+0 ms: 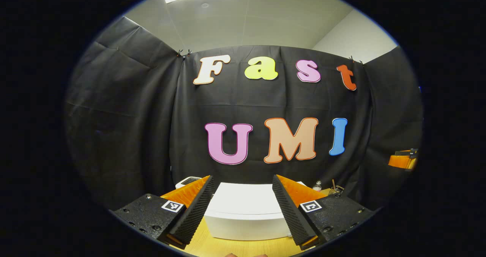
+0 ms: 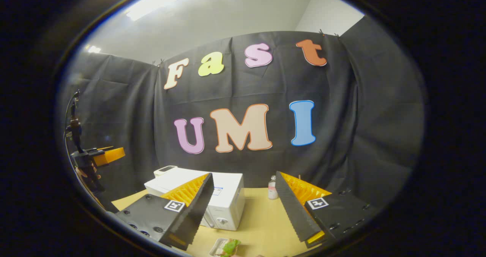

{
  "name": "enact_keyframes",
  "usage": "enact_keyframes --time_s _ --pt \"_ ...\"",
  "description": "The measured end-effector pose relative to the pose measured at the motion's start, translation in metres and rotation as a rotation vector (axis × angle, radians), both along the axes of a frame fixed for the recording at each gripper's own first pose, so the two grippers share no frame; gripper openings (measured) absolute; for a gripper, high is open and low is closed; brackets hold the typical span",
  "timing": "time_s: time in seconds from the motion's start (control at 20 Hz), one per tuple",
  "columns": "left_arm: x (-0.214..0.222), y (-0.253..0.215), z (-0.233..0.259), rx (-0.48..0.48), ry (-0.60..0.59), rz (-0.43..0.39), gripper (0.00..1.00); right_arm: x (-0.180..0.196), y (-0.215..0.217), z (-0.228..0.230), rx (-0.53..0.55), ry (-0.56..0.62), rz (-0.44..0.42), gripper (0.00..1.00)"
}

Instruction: Open the microwave oven with the left hand, put the food in, and close the microwave oven.

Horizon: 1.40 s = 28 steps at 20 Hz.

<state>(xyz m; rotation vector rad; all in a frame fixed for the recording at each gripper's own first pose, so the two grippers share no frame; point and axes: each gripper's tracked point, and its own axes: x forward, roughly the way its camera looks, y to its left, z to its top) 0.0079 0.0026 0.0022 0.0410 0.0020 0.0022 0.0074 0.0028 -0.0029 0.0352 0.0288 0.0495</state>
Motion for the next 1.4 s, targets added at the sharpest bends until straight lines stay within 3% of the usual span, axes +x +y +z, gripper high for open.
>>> enact_keyframes --time_s 0.05,0.1,0.15,0.2,0.25,0.45,0.95,1.25,1.4 --pt "-0.001 -0.001 -0.001 0.001 0.001 -0.001 0.92 0.001 0.001 0.0 -0.001 0.0 0.001 0.94" --pt "0.0 -0.002 -0.001 0.003 0.003 -0.002 0.93 0.001 0.001 0.001 -0.002 0.0 0.001 1.0" --pt "0.001 -0.002 -0.002 0.004 0.005 -0.002 0.96 0.002 0.001 -0.001 -0.003 0.0 0.002 0.94" --pt "0.001 -0.002 -0.002 0.003 0.006 -0.002 0.96 0.003 0.001 0.0 -0.003 0.0 0.002 1.0" --pt "-0.001 -0.002 -0.002 -0.001 0.006 -0.002 0.96 0.004 0.001 -0.002 -0.003 0.002 0.003 0.94" --pt "-0.001 -0.012 -0.011 -0.014 0.013 -0.045 0.96 0.008 -0.001 -0.005 -0.01 0.005 0.002 0.94" --pt "-0.013 -0.039 -0.122 -0.004 0.06 -0.141 0.95 0.007 0.003 -0.012 0.019 -0.002 0.022 0.94" --pt "-0.026 -0.067 -0.194 -0.058 0.096 -0.187 0.95 0.009 -0.002 -0.015 0.039 -0.003 0.021 0.94" --pt "-0.027 -0.096 -0.225 -0.066 0.08 -0.245 0.95 0.01 -0.004 -0.017 0.047 0.002 0.017 1.0"
